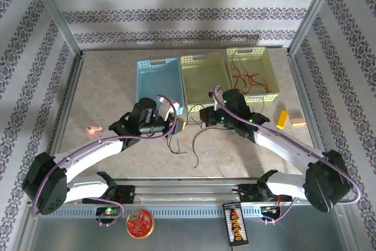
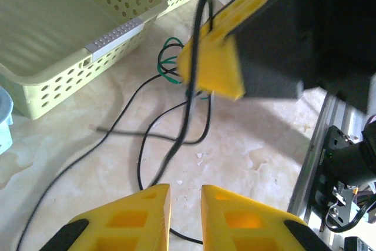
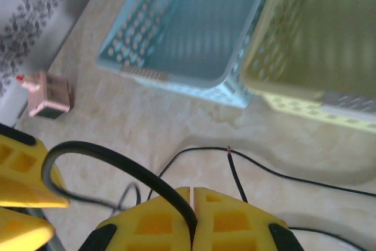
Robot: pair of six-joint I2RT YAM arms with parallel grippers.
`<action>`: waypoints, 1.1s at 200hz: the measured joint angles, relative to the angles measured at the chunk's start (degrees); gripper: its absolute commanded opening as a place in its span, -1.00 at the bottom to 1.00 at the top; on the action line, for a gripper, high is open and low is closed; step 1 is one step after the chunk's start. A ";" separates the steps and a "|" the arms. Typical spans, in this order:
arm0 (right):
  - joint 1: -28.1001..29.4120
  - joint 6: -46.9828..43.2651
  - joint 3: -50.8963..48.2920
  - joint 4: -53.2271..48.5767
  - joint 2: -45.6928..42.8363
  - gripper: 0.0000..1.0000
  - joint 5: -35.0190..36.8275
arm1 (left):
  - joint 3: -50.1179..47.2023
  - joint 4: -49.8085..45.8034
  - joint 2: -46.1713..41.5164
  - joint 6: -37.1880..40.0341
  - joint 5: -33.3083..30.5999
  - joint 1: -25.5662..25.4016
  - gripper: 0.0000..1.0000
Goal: Untangle the cables
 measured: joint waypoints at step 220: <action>-14.21 0.94 25.27 -1.49 16.70 -0.83 13.81 | -6.27 3.78 5.75 -1.75 -14.58 -0.76 -0.23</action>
